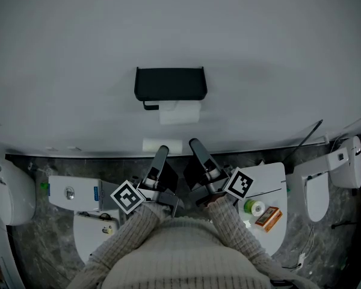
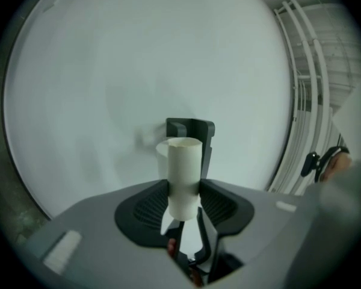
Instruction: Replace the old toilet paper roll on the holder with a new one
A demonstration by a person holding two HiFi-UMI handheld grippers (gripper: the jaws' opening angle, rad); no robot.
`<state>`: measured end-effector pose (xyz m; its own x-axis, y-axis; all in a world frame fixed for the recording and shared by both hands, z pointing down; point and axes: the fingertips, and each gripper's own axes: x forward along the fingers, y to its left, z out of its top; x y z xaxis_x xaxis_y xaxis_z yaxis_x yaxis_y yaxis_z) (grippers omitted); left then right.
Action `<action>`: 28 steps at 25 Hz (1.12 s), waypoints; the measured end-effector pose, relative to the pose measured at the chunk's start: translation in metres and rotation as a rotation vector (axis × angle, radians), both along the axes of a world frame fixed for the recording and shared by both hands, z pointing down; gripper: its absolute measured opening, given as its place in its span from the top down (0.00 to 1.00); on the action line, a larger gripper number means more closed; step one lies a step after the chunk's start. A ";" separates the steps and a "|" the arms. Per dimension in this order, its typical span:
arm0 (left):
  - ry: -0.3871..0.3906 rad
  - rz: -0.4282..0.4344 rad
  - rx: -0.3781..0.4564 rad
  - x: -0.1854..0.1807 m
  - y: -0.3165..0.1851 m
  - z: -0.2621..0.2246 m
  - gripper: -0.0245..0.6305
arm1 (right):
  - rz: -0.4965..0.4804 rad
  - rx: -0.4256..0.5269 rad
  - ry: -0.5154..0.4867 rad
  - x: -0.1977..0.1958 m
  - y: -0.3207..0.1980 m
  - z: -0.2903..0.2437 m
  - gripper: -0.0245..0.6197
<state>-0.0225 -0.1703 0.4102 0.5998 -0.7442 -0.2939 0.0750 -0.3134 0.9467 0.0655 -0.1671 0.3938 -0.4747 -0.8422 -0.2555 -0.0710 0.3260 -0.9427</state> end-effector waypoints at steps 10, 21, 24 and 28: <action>0.006 -0.001 0.022 -0.003 0.005 -0.006 0.72 | 0.022 0.046 0.030 0.002 0.003 -0.010 0.96; -0.051 0.039 0.073 0.002 -0.002 -0.014 0.72 | 0.018 0.052 0.068 0.002 0.000 -0.011 0.96; -0.071 0.054 0.090 0.001 -0.002 -0.016 0.72 | 0.023 0.042 0.068 0.004 0.003 -0.009 0.96; -0.102 0.096 0.099 0.001 -0.004 -0.015 0.72 | 0.013 0.038 0.088 0.005 0.000 -0.007 0.96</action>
<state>-0.0211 -0.1744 0.3953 0.6974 -0.6522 -0.2971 0.0142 -0.4019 0.9156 0.0704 -0.1674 0.3872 -0.4861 -0.8388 -0.2451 -0.1578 0.3601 -0.9195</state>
